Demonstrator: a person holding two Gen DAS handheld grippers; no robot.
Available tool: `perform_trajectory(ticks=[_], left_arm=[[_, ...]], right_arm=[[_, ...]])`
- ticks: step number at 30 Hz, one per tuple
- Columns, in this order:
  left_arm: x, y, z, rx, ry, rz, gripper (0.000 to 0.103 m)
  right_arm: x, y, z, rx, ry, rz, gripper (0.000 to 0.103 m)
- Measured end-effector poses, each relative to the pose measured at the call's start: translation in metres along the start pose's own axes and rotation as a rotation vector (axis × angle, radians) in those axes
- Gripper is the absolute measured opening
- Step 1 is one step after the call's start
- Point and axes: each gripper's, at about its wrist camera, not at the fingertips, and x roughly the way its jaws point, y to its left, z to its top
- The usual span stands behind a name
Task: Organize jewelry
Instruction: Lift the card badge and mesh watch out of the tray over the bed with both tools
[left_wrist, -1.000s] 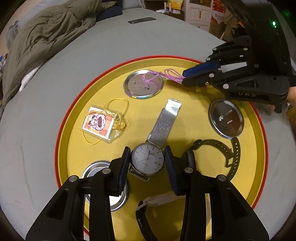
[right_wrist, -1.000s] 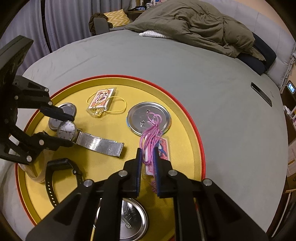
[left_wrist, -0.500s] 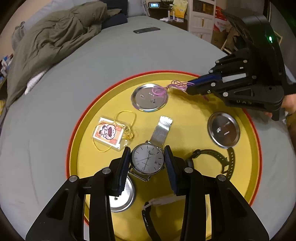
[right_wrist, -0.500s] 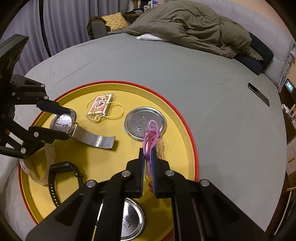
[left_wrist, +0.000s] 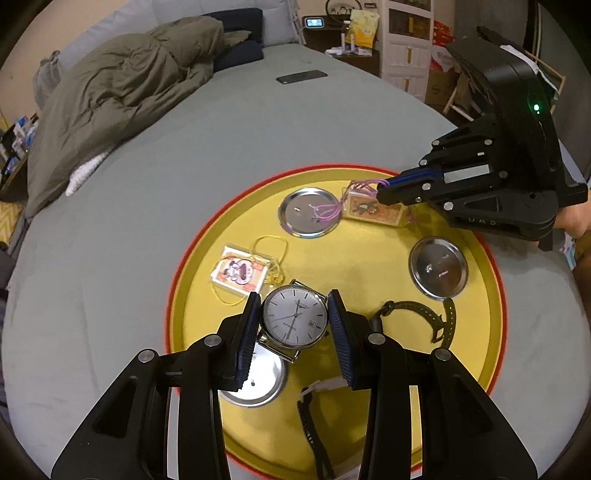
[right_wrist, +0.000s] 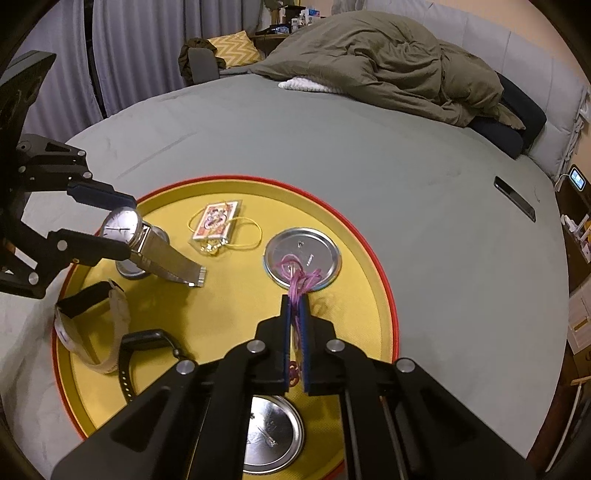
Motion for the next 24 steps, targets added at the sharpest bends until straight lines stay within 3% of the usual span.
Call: perform_trajectory(ticks=[13,24], left_arm=[[-0.049,0.009,-0.003,-0.018,-0.042,0.051,0.036],[-0.113,0.017,-0.012,-0.035,-0.093,0.107,0.035]], right_arm=[[-0.032,0.017,0.017,-0.016,-0.042,-0.002,0.005],[-0.078,0.054,0.042,-0.054,-0.107,0.003,0.005]])
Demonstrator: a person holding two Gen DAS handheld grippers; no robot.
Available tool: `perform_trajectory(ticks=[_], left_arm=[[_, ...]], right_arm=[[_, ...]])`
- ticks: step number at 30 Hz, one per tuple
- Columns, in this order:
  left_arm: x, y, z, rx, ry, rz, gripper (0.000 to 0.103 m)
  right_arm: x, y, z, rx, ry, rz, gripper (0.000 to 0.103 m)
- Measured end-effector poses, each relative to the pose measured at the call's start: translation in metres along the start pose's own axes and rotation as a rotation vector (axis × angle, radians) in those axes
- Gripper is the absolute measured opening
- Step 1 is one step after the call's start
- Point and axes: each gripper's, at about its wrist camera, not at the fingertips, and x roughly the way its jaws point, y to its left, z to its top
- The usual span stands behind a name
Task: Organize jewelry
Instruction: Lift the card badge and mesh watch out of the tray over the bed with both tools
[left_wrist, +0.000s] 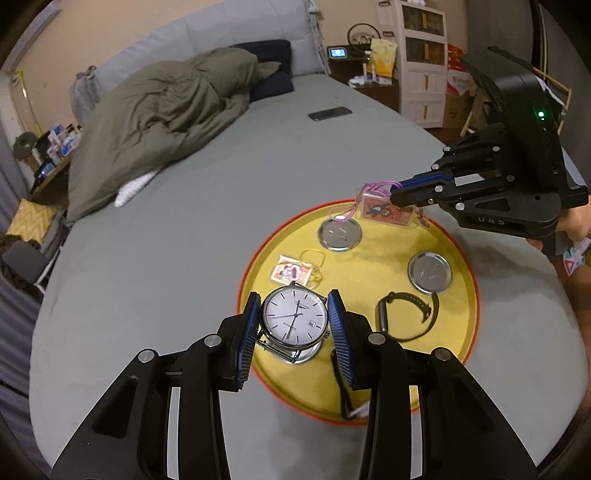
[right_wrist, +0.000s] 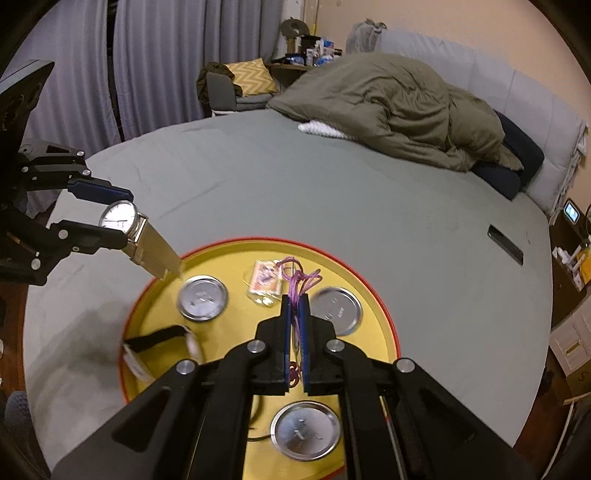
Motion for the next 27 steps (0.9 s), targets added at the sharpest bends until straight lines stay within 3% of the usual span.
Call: perform_trajectory(ticks=[9,15,27], left_arm=[[-0.056,0.016,-0.031,-0.034,-0.023,0.049,0.035],[-0.080,0.036,-0.075,-0.092,-0.008,0.084,0.035],[-0.077,0.066,-0.165,-0.163,0.065,0.106,0.035]], right_arm=[[-0.024,0.061,0.023,-0.044,-0.045,0.069,0.005],[-0.015,0.124,0.035,-0.085,-0.047,0.153,0.005],[0.036,0.229,0.029,-0.130,0.017,0.299,0.005]])
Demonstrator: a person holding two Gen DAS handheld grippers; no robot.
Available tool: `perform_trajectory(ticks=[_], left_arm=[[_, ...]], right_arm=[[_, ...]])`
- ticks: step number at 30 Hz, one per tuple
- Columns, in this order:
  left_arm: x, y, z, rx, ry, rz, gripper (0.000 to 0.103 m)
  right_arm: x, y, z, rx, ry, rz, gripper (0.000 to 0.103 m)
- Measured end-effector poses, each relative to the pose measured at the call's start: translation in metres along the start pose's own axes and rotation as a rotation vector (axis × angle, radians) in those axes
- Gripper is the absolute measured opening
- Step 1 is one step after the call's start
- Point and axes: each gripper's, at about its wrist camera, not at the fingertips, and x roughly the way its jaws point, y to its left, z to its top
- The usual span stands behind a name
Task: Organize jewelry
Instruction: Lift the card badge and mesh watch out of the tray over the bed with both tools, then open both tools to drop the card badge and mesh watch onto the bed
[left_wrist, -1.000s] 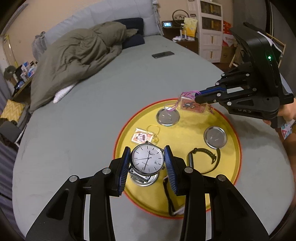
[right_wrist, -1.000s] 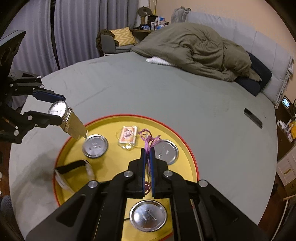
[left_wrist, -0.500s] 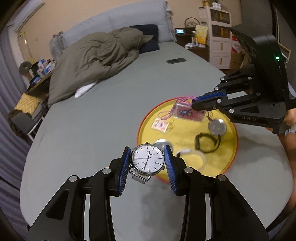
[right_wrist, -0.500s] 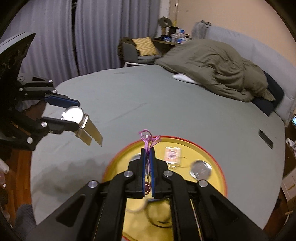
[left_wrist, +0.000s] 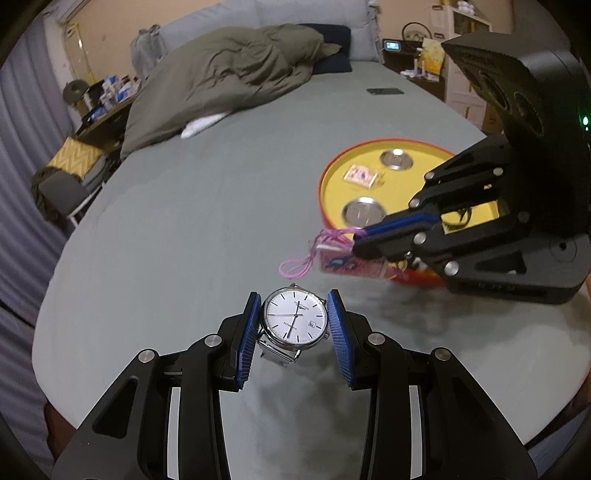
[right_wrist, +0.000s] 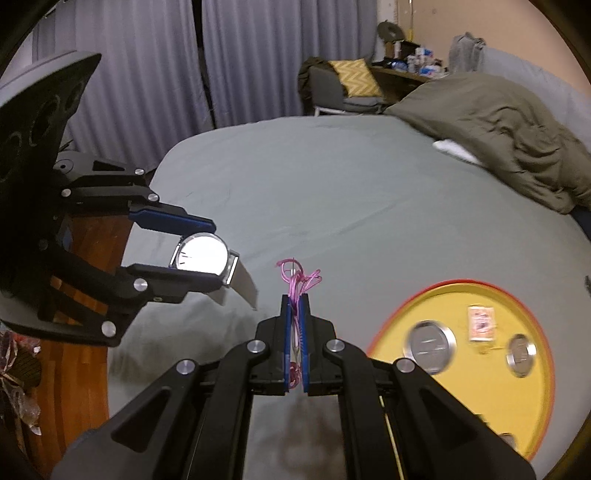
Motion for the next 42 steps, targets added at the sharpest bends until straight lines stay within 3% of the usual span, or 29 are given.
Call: perform_trajectory(ticks=[6,7,8,9,22,28,32,33,34,35,36,37,39,42], left_arm=[[0.026,0.007,-0.044,-0.077,0.018,-0.035,0.033],[0.034,0.006,-0.051,-0.085,0.026,-0.040,0.015],[0.039,0.004,-0.053,-0.093,0.032,-0.049,0.007],[0.042,0.004,-0.057,-0.103,0.034,-0.058,0.006],[0.070,-0.004,-0.066,-0.100,0.075,-0.069,0.006],[0.077,-0.010,-0.068,-0.093,0.095,-0.068,0.006],[0.078,-0.012,-0.066,-0.098,0.099,-0.060,0.006],[0.077,-0.014,-0.064,-0.093,0.097,-0.053,0.006],[0.076,-0.015,-0.062,-0.090,0.094,-0.046,0.007],[0.074,-0.016,-0.059,-0.089,0.087,-0.034,0.010],[0.072,-0.016,-0.056,-0.090,0.081,-0.025,0.025],[0.069,-0.017,-0.051,-0.094,0.069,-0.013,0.051],[0.059,-0.021,-0.041,-0.096,0.030,0.008,0.070],[0.046,-0.032,-0.021,-0.098,-0.033,0.031,0.089]], right_arm=[[0.044,0.015,-0.012,0.026,0.061,0.045,0.005],[0.049,0.017,-0.014,0.033,0.071,0.047,0.005],[0.056,0.017,-0.018,0.043,0.084,0.047,0.005],[0.060,0.017,-0.021,0.051,0.093,0.046,0.005],[0.082,-0.021,-0.046,0.173,0.154,-0.019,0.008],[0.092,-0.025,-0.057,0.181,0.209,-0.023,0.008],[0.086,-0.031,-0.063,0.213,0.198,-0.008,0.009],[0.084,-0.033,-0.061,0.217,0.193,-0.002,0.012],[0.080,-0.034,-0.060,0.220,0.183,0.006,0.025],[0.075,-0.036,-0.058,0.219,0.172,0.016,0.036],[0.069,-0.037,-0.058,0.216,0.160,0.027,0.054],[0.064,-0.038,-0.057,0.209,0.146,0.035,0.060],[0.048,-0.043,-0.052,0.173,0.115,0.015,0.062],[0.025,-0.060,-0.046,0.154,0.087,-0.027,0.077]])
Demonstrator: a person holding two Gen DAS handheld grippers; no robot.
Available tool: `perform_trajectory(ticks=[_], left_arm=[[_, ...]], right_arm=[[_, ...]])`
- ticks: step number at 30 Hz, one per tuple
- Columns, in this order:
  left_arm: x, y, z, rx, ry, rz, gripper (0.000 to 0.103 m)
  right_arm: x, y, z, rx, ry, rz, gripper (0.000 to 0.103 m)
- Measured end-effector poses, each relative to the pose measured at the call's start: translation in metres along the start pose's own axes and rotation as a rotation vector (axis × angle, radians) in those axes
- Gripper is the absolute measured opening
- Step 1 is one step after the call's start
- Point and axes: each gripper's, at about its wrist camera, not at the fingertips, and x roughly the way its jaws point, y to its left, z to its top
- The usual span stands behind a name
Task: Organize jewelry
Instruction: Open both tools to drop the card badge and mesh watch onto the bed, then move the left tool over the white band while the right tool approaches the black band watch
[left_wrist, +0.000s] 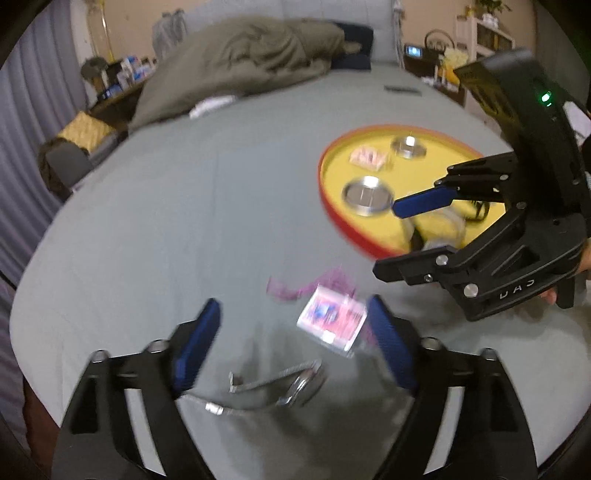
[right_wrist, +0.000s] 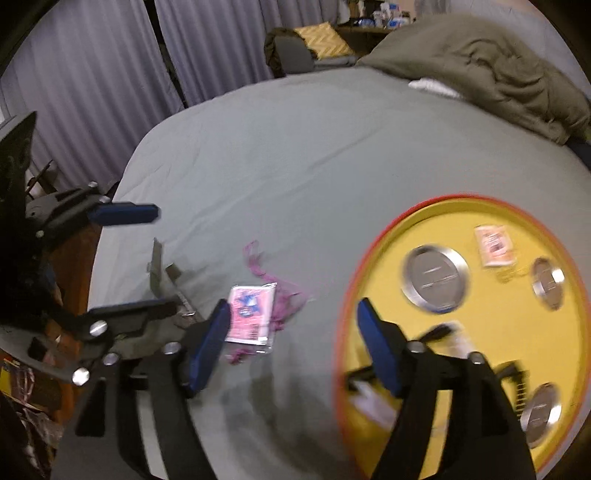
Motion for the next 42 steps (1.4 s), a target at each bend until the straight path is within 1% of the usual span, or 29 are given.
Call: perform_trajectory(ticks=[1,2,3,5,7,9,12,14,17,19,21,25,26,27,28,30,32,33,34,36,38,39,40,41,42], left_arm=[[-0.003,-0.007,0.007,0.001,-0.022,0.009,0.094],[-0.006,-0.016,0.014,0.002,-0.045,0.017,0.097],[-0.006,-0.022,0.018,0.002,-0.059,0.023,0.097],[0.001,-0.041,0.029,-0.008,-0.066,0.037,0.097],[0.015,-0.064,0.037,-0.028,-0.047,0.018,0.097],[0.030,-0.088,0.042,-0.025,-0.026,0.001,0.097],[0.057,-0.125,0.046,0.034,0.021,0.008,0.097],[0.068,-0.140,0.048,0.060,0.035,0.016,0.097],[0.078,-0.145,0.055,0.031,0.031,-0.015,0.097],[0.081,-0.142,0.061,-0.009,0.029,-0.043,0.097],[0.085,-0.139,0.063,-0.028,0.037,-0.061,0.097],[0.089,-0.146,0.060,0.002,0.045,-0.078,0.097],[0.091,-0.148,0.059,0.006,0.048,-0.073,0.097],[0.092,-0.148,0.058,0.003,0.053,-0.071,0.097],[0.095,-0.147,0.059,-0.004,0.057,-0.068,0.097],[0.101,-0.143,0.060,-0.047,0.067,-0.066,0.097],[0.104,-0.136,0.060,-0.106,0.066,-0.094,0.097],[0.106,-0.133,0.061,-0.135,0.067,-0.102,0.097],[0.108,-0.130,0.060,-0.161,0.069,-0.102,0.097],[0.111,-0.127,0.059,-0.169,0.069,-0.081,0.097],[0.115,-0.127,0.060,-0.168,0.081,-0.069,0.087],[0.118,-0.127,0.060,-0.169,0.091,-0.064,0.071],[0.124,-0.127,0.060,-0.172,0.115,-0.053,0.050],[0.128,-0.126,0.060,-0.170,0.134,-0.043,0.042],[0.131,-0.127,0.059,-0.169,0.139,-0.048,0.038]], right_arm=[[-0.006,-0.006,0.002,0.000,-0.008,-0.017,0.079],[-0.014,-0.016,0.003,0.001,-0.015,-0.040,0.081],[-0.019,-0.025,0.002,0.005,-0.018,-0.059,0.083],[-0.030,-0.049,-0.003,0.031,-0.014,-0.108,0.084],[-0.037,-0.072,-0.011,0.064,-0.006,-0.136,0.084],[-0.042,-0.092,-0.019,0.086,0.003,-0.158,0.084],[-0.047,-0.114,-0.034,0.093,0.024,-0.181,0.084],[-0.048,-0.121,-0.045,0.088,0.032,-0.194,0.084],[-0.049,-0.136,-0.057,0.102,0.048,-0.184,0.084],[-0.047,-0.143,-0.062,0.099,0.052,-0.189,0.084],[-0.045,-0.149,-0.068,0.102,0.056,-0.183,0.084],[-0.041,-0.157,-0.075,0.110,0.061,-0.168,0.083],[-0.040,-0.159,-0.076,0.109,0.063,-0.167,0.082],[-0.038,-0.160,-0.077,0.110,0.067,-0.166,0.076],[-0.037,-0.161,-0.078,0.111,0.072,-0.164,0.074],[-0.034,-0.162,-0.079,0.112,0.081,-0.163,0.072],[-0.033,-0.162,-0.081,0.105,0.084,-0.172,0.072],[-0.032,-0.163,-0.082,0.103,0.087,-0.171,0.067],[-0.030,-0.163,-0.082,0.100,0.093,-0.174,0.064],[-0.028,-0.164,-0.084,0.097,0.101,-0.176,0.061],[-0.025,-0.164,-0.086,0.094,0.110,-0.187,0.059],[-0.024,-0.163,-0.087,0.090,0.112,-0.193,0.056],[-0.023,-0.163,-0.088,0.083,0.109,-0.203,0.053],[-0.024,-0.162,-0.088,0.076,0.105,-0.209,0.051],[-0.023,-0.161,-0.088,0.071,0.103,-0.210,0.045]])
